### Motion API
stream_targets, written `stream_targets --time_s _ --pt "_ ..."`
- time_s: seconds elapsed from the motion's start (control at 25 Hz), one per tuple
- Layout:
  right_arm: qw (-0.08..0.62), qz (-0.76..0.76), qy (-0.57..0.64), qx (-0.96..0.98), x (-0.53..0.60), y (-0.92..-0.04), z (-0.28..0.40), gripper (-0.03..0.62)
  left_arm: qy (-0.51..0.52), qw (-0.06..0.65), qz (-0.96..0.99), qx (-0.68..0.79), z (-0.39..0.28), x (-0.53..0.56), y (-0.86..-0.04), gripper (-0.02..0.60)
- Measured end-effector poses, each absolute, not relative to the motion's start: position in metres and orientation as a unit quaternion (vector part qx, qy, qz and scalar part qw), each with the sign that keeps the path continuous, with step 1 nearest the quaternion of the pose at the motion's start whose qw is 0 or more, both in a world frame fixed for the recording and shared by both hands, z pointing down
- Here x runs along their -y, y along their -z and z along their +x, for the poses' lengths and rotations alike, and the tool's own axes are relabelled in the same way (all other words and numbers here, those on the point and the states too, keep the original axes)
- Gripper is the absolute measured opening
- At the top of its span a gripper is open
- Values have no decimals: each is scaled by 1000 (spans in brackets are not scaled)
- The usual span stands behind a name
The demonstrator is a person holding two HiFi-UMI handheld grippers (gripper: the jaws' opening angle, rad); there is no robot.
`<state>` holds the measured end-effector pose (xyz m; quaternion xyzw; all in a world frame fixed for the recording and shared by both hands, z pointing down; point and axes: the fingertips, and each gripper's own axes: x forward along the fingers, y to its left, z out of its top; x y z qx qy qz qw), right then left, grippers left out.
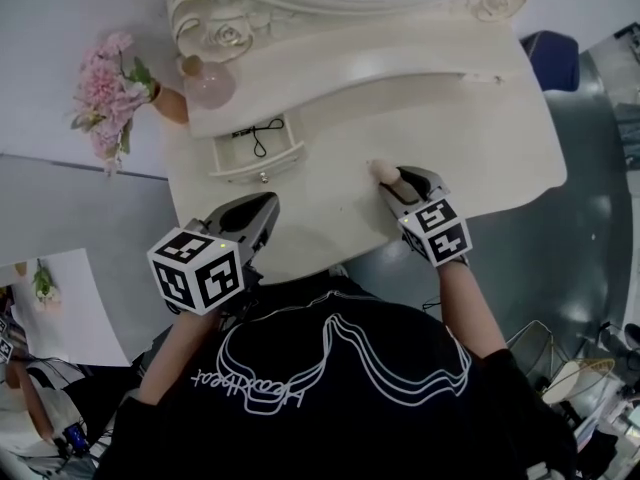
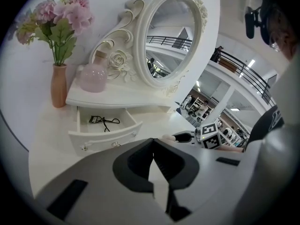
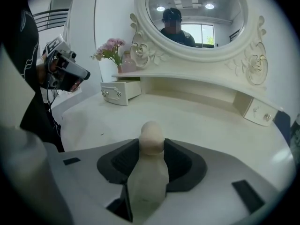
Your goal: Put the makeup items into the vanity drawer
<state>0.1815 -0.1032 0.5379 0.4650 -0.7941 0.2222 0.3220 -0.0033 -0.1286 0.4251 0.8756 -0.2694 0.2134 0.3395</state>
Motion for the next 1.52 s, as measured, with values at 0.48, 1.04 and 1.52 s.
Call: stream_targets --time_s 0.48,1.04,1.52 --pt "313 448 -203 812 109 -513 167 155 -195 341 872 292 -13 120 -420 3" --pt "278 390 -133 868 146 -441 103 156 -161 344 865 329 -39 128 -406 3" --pt "275 323 -93 901 185 -419 29 160 -146 348 855 356 -70 145 -404 3"
